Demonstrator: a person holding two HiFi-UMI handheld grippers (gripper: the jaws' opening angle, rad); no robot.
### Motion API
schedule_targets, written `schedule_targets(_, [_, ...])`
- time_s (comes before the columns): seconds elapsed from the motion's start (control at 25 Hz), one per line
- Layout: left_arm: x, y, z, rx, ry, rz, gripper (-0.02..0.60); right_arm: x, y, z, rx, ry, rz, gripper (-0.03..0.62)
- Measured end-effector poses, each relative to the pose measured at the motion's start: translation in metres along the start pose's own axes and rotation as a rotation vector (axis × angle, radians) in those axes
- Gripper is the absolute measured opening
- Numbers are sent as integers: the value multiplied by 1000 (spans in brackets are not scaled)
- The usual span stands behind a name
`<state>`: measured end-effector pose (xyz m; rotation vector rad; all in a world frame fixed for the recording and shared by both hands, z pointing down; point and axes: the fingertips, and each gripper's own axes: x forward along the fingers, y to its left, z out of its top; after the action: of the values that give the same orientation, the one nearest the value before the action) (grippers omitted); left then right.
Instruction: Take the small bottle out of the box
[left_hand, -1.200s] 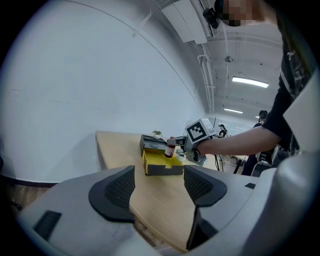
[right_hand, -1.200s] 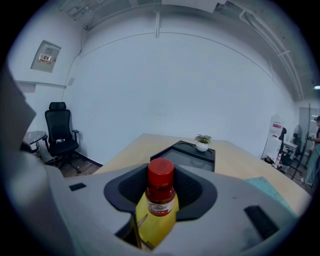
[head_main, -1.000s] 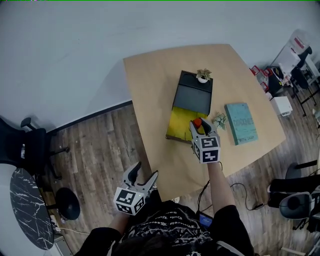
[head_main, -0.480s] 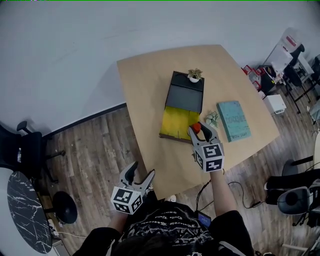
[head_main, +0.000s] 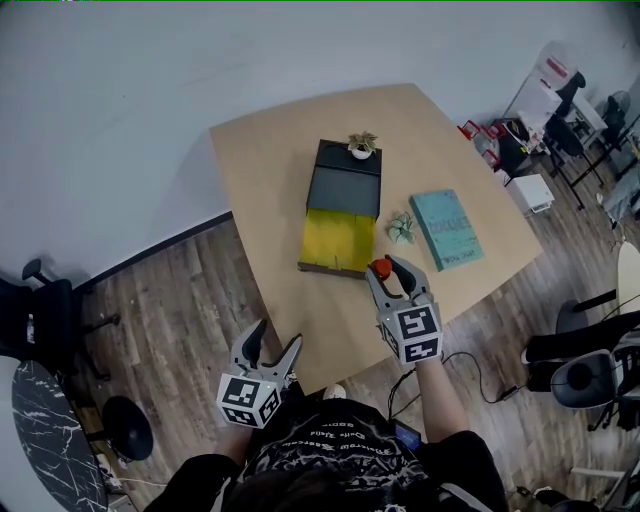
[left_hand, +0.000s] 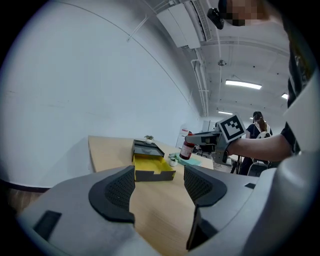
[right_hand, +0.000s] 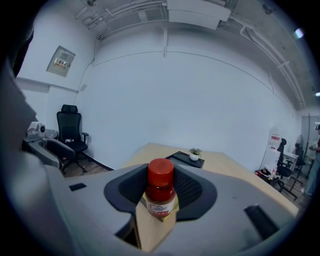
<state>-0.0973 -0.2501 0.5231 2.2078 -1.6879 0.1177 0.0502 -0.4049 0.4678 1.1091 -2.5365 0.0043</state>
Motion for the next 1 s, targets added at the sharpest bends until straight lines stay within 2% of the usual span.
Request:
schedule_targets(0.16, [4, -14, 7, 16, -23, -28, 314, -22, 4, -9, -29, 7, -21, 158])
schedule_targets(0.72, [8, -31, 5, 26, -29, -59, 314, -87, 9, -36, 118, -39, -126, 158])
schedule_targets(1.0, [9, -33, 6, 29, -26, -65, 314, -102, 22, -59, 176, -24, -143, 158])
